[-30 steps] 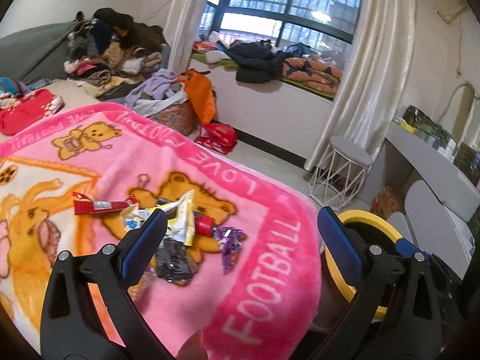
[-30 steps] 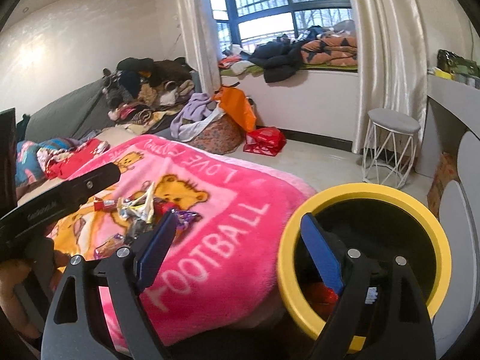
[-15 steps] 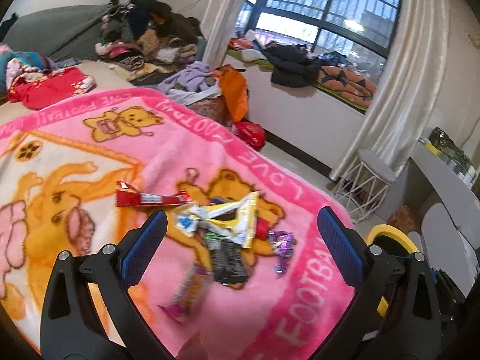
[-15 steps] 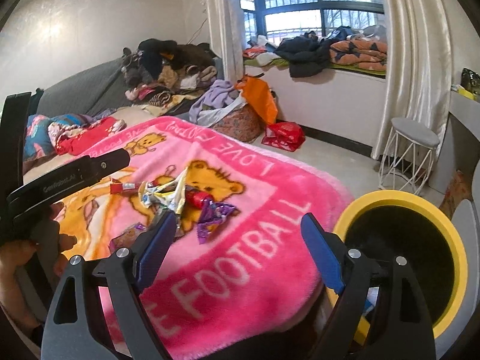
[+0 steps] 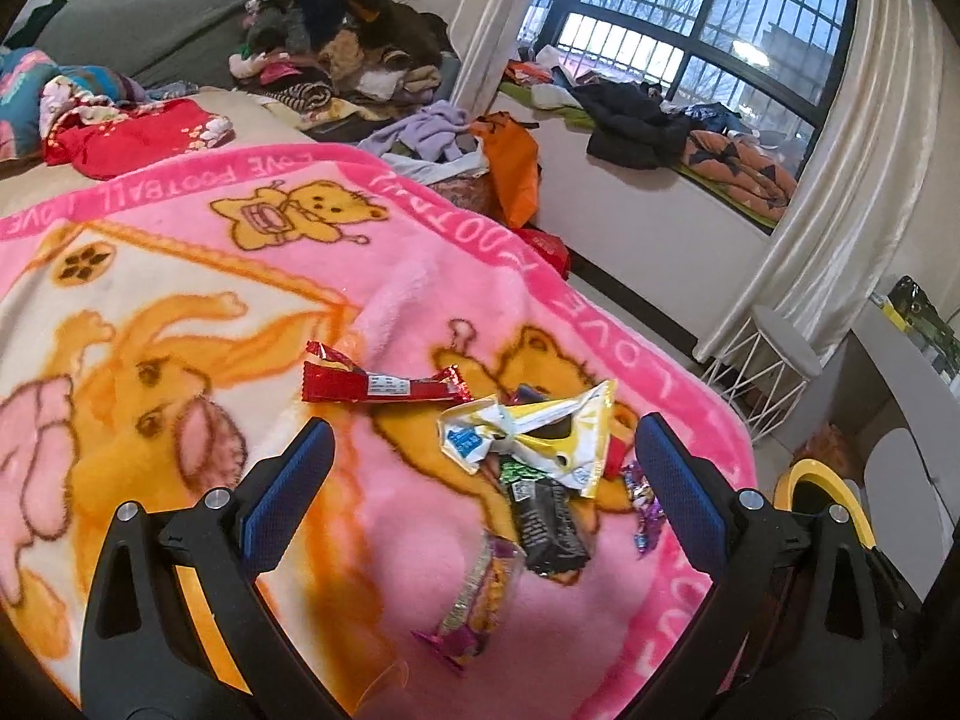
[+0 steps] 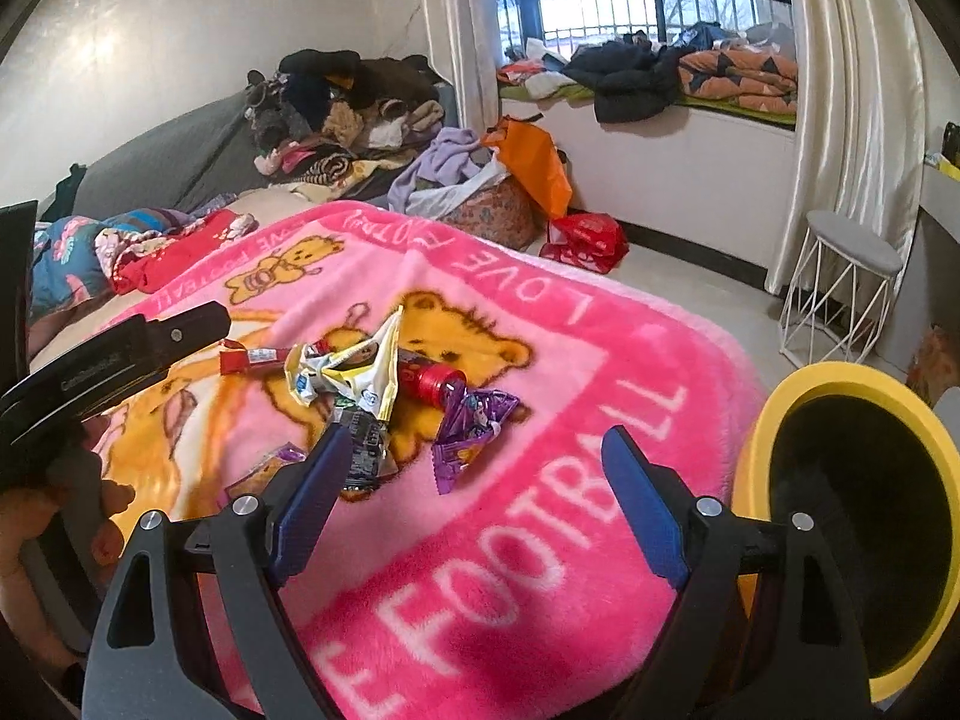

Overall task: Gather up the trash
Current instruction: 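Move both tools back over the remaining wrappers on the blanket, then grasp the yellow-white wrapper with the left tool while the right tool grasps the purple wrapper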

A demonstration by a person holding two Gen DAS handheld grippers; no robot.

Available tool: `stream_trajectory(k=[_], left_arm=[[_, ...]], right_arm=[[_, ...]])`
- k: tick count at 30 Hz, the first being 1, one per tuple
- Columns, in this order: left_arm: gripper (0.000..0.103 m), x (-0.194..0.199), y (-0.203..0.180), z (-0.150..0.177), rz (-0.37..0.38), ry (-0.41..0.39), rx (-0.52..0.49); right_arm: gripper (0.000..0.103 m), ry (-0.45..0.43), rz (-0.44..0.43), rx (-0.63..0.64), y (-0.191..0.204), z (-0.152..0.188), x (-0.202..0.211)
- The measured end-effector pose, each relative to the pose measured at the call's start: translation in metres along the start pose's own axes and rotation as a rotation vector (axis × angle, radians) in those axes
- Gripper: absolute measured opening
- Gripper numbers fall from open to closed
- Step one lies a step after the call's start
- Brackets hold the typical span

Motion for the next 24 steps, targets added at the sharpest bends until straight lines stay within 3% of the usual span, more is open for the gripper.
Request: stream_trajectory(k=[4,14,20,24], left_arm=[[0.092,-0.015,0.009,0.001,0.011,0.042,0.031],[0.074,-0.057,0.021,0.006,0.042,0.159,0.121],[0.07,-0.075,0.027,0.005,0.048,0.194,0.161],[0.065,-0.084,0.029,0.005,0.043,0.206,0.176]], right_arm=[[0.083,0.039,0.001,-0.023,-0.001,-0.001,-0.015],[0.081,0.139,0.013,-0.056,-0.001,0.001,-0.058],[0.069,0.22,0.011,-0.106,-0.003,0.009,-0.087],[0.054,0.256,0.009,-0.132,-0.004,0.014,-0.099]])
Point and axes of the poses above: each gripper's, at about its wrist camera, not at the fingertips, and x roughly against the way its jaws point, y to its left, z to its underside, the point moved 4 cm from there along -x, roughly the way its jaws point, and after that the axes turned 4 degrees about x, right-handed, at the moved point
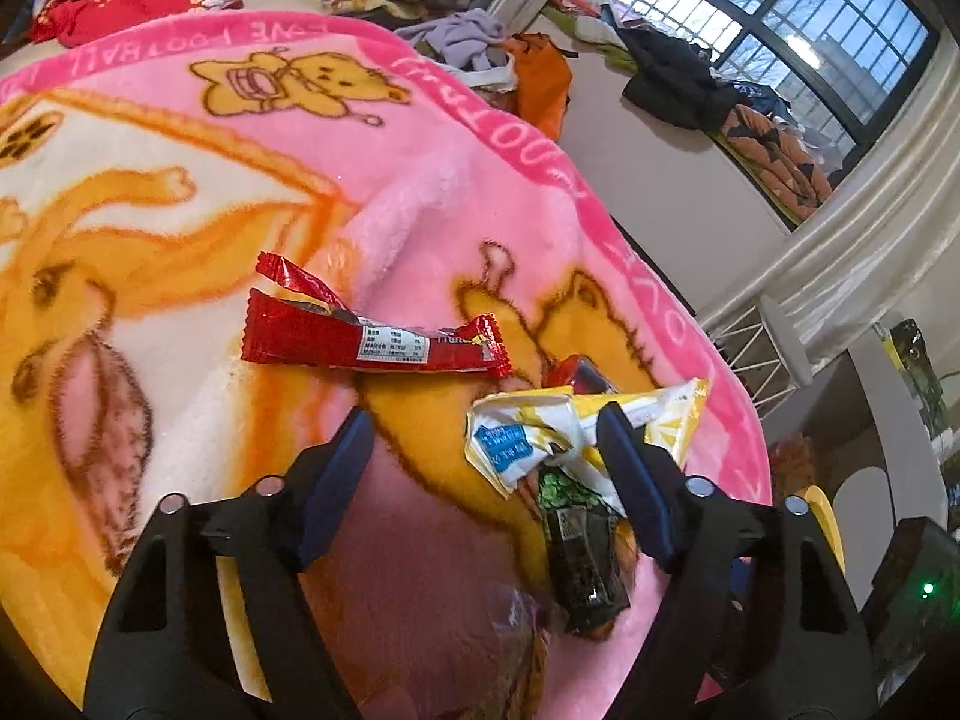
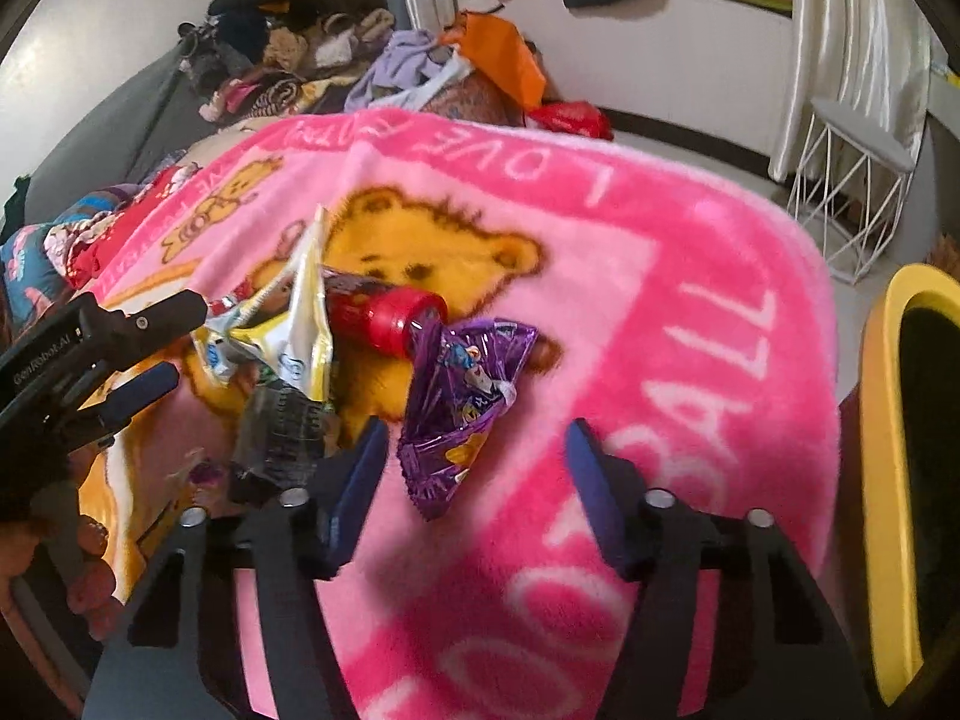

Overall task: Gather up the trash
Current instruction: 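Grasp the yellow-white wrapper with the left tool while the right tool grasps the purple wrapper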

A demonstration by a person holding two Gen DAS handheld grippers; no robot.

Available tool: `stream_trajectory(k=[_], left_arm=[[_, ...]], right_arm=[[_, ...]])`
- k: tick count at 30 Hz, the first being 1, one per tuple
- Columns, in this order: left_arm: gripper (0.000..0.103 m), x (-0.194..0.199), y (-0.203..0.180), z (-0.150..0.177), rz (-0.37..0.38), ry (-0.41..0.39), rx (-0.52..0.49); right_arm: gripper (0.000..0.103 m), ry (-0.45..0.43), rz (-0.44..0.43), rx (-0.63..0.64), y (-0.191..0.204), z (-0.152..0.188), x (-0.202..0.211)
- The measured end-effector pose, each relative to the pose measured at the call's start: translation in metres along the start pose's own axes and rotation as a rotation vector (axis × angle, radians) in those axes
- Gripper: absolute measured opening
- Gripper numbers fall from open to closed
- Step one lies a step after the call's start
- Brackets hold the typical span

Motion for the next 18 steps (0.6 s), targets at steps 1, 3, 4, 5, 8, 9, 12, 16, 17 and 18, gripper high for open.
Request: stream_trajectory(k=[1,3,4,5,8,9,12,16,17,18], left_arm=[[0.064,-0.002,0.0,-0.001,-0.001,0.001,0.003],[0.063,-0.005,0.0,-0.002,0.0,0.003,0.006],[0.062,-0.006,0.0,-0.002,0.001,0.004,0.008],[0.061,-0.007,-0.001,-0.002,0.001,0.006,0.008],[0.057,-0.01,-0.002,-0.001,0.001,0.01,0.007],[0.056,-0.011,-0.003,-0.001,0.002,0.012,0.008],[0.051,-0.014,-0.005,-0.001,0.002,0.018,0.006],[0.038,-0.014,-0.008,0.001,0.009,0.02,-0.001],[0.032,-0.013,-0.009,0.002,0.011,0.023,-0.01],[0.032,-0.014,-0.011,0.002,0.007,0.024,-0.018]], right_arm=[[0.05,0.004,0.002,-0.008,-0.001,0.001,-0.002],[0.044,0.008,-0.002,-0.012,-0.001,0.001,-0.004],[0.039,0.01,-0.005,-0.012,-0.001,0.001,-0.004],[0.035,0.011,-0.006,-0.013,-0.001,0.001,-0.004],[0.022,0.013,-0.001,-0.025,-0.005,0.002,-0.004],[0.021,0.013,-0.005,-0.029,-0.006,0.002,-0.004],[0.02,0.005,-0.008,-0.037,-0.009,0.002,-0.001],[0.018,-0.016,-0.024,-0.051,-0.012,0.003,0.005],[0.018,-0.025,-0.029,-0.058,-0.013,0.003,0.007],[0.018,-0.033,-0.032,-0.063,-0.014,0.003,0.009]])
Point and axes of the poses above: each gripper's, at about its wrist camera, not at the fingertips, and x roughly against the way its jaws point, y to its left, z to its underside, the point moved 4 cm from there along -x, roughly the way its jaws point, and after that the axes turned 4 degrees about x, right-handed, at the moved point
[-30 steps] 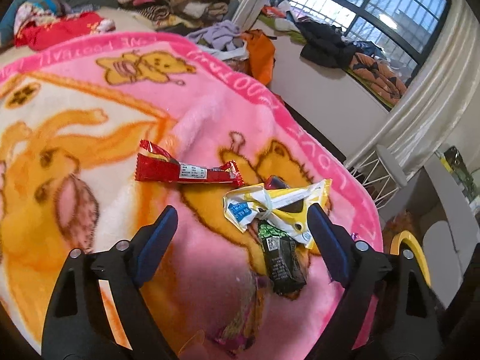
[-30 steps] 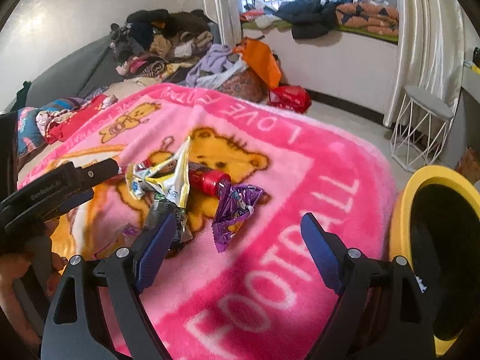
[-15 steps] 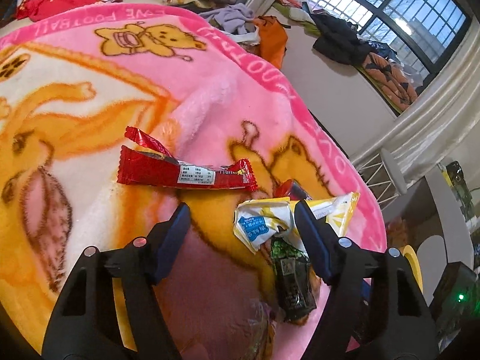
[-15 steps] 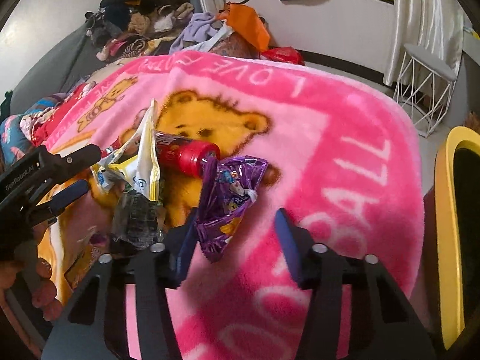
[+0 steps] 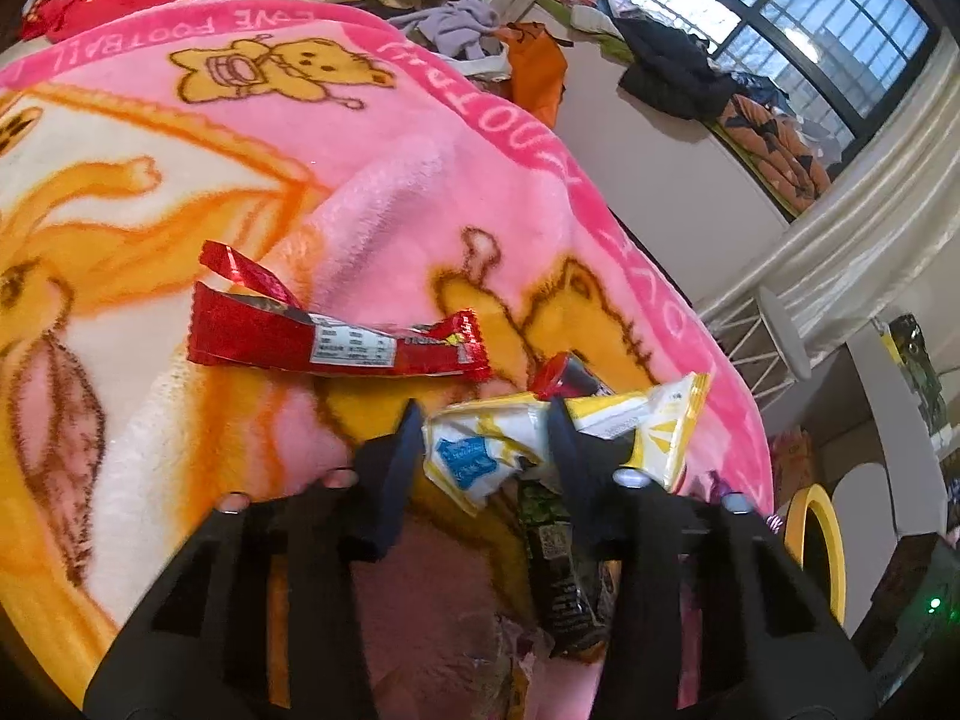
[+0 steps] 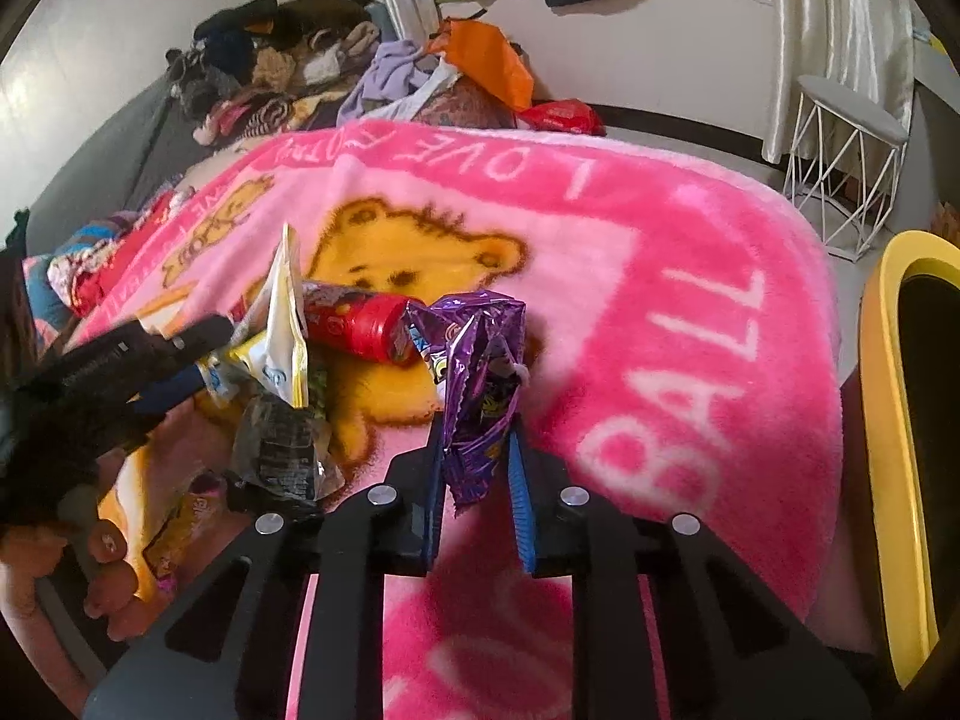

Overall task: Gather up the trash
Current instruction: 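Grasp the yellow-white wrapper with the left tool while the right tool grasps the purple wrapper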

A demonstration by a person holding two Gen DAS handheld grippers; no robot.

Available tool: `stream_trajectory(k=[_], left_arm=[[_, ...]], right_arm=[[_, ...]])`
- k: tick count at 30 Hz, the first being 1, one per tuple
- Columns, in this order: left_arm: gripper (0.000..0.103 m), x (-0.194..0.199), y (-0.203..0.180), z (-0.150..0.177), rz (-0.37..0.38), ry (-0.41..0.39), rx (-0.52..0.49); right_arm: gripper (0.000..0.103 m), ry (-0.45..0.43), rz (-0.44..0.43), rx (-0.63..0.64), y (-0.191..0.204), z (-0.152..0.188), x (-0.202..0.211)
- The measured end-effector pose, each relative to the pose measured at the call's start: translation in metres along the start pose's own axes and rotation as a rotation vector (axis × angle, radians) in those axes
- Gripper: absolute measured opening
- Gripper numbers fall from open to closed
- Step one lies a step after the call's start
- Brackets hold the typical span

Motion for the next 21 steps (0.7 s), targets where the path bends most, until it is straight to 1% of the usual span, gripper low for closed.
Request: stream_trajectory(k=[2,5,13,17,21], left_arm=[[0.029,0.001,-0.001,0.001,-0.002,0.0,-0.009],[0.028,0.005,0.0,0.002,0.002,-0.001,-0.006],[0.028,0.032,-0.005,0.005,0.025,-0.063,-0.009],[0.028,0.048,-0.005,0.004,0.039,-0.094,0.0],[0.027,0.065,-0.005,0.003,0.029,-0.126,0.008]], right_arm=[[0.018,-0.018,-0.017,-0.009,-0.002,0.0,0.007],[0.018,-0.033,-0.04,-0.023,-0.003,0.001,0.016],[0.018,-0.048,-0.087,-0.039,-0.002,0.006,0.033],[0.018,-0.054,-0.096,-0.029,0.001,0.008,0.039],[0.018,-0.073,-0.112,0.004,0.007,0.008,0.047]])
Point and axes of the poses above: each gripper's, at about its wrist camera, not at the fingertips, and x roughly against the way its jaws point, y to its left, z to its underside, the point moved 4 cm from there along -x, roughly the way its jaws point, and after that the axes turned 4 degrees about x, right-handed, at the moved point
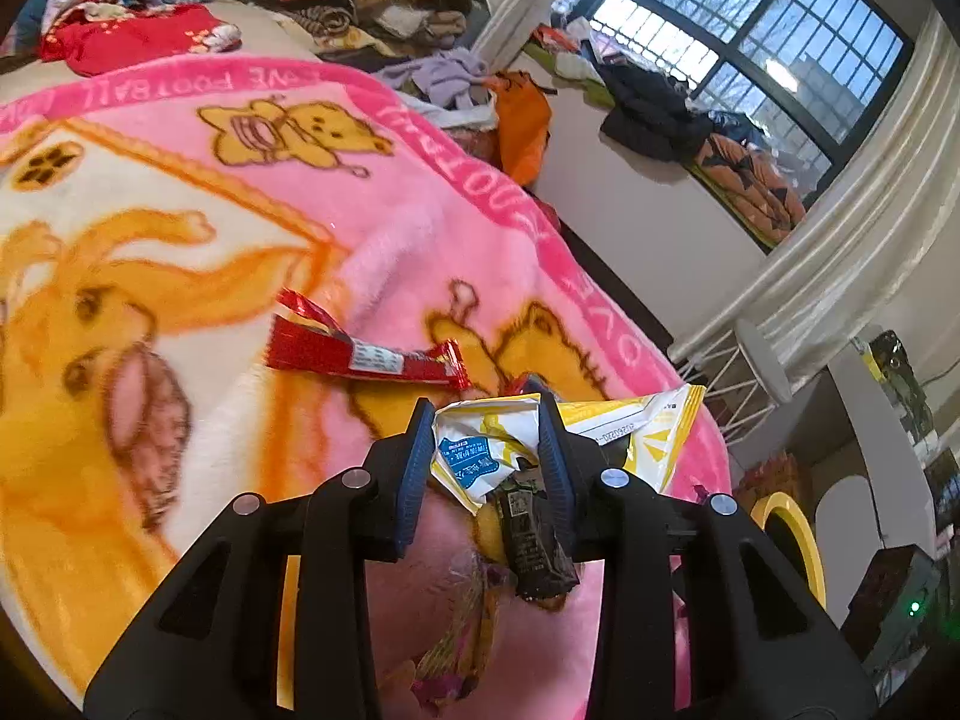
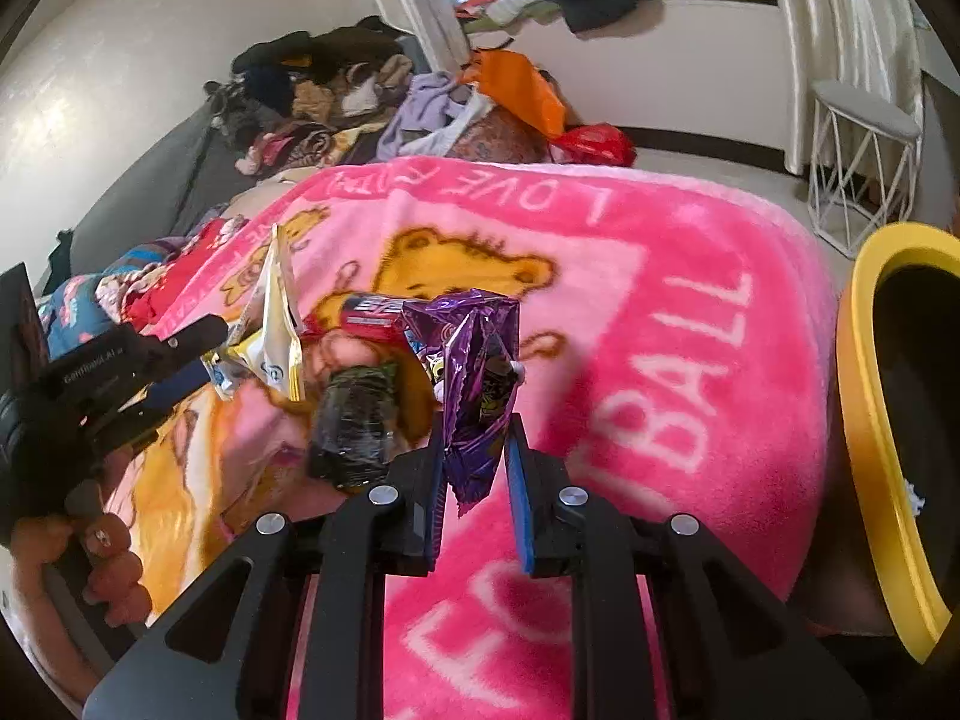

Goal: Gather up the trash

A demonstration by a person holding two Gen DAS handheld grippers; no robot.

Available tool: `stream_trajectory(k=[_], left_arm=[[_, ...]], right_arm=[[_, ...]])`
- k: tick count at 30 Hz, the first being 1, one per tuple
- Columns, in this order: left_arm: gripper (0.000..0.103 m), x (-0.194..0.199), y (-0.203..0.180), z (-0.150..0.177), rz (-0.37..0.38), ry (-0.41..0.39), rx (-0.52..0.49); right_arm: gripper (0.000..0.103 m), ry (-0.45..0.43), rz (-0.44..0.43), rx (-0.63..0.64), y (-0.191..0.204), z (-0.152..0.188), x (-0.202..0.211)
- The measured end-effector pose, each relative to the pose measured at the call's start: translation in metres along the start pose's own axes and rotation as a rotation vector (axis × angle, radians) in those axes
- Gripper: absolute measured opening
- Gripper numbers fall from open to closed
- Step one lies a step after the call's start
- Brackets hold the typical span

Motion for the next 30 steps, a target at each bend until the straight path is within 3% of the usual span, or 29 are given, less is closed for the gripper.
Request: stream_trajectory(k=[13,30], left_arm=[[0.028,0.04,0.005,-0.003,-0.011,-0.066,-0.009],[0.028,0.052,-0.007,0.014,-0.013,-0.059,-0.082]], right_arm=[[0.018,-0.06,-0.04,0.156,0.032,0.004,0.026],[0.018,-0.085,-0.059,0.196,0.037,0.009,0.044]])
Point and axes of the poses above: each gripper's, at about its wrist camera, not at the fingertips, and x roughly against the way its jaws point, y to its left, z to its underside, the point moved 4 cm from there along -x, roughly the way its jaws point, and after that the axes turned 4 degrees about x, right-handed, at the moved point
